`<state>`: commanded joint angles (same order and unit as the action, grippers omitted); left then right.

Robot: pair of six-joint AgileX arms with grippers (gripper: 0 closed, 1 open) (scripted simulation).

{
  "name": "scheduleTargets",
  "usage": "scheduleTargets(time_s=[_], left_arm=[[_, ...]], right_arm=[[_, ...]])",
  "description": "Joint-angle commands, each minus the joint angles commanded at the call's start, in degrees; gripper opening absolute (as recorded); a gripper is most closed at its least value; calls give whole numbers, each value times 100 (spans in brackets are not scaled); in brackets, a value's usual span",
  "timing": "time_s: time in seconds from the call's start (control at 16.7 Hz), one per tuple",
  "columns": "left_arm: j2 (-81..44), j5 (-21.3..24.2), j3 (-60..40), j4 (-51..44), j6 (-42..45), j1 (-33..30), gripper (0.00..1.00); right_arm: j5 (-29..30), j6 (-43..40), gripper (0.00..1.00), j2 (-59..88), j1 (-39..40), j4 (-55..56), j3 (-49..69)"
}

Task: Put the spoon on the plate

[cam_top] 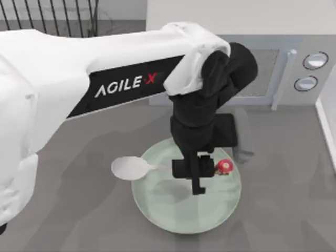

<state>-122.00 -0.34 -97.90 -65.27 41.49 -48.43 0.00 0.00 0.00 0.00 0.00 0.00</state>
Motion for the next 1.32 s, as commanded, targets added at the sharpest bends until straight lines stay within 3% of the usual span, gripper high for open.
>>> scheduleTargets(time_s=[0.9,1.32], left_arm=[[222,292,182,621,271,-295,0],[274,172,234,991,274,-291,0]], right_arm=[[0,0,100,0,0,0,0],[0,0,100,0,0,0,0]])
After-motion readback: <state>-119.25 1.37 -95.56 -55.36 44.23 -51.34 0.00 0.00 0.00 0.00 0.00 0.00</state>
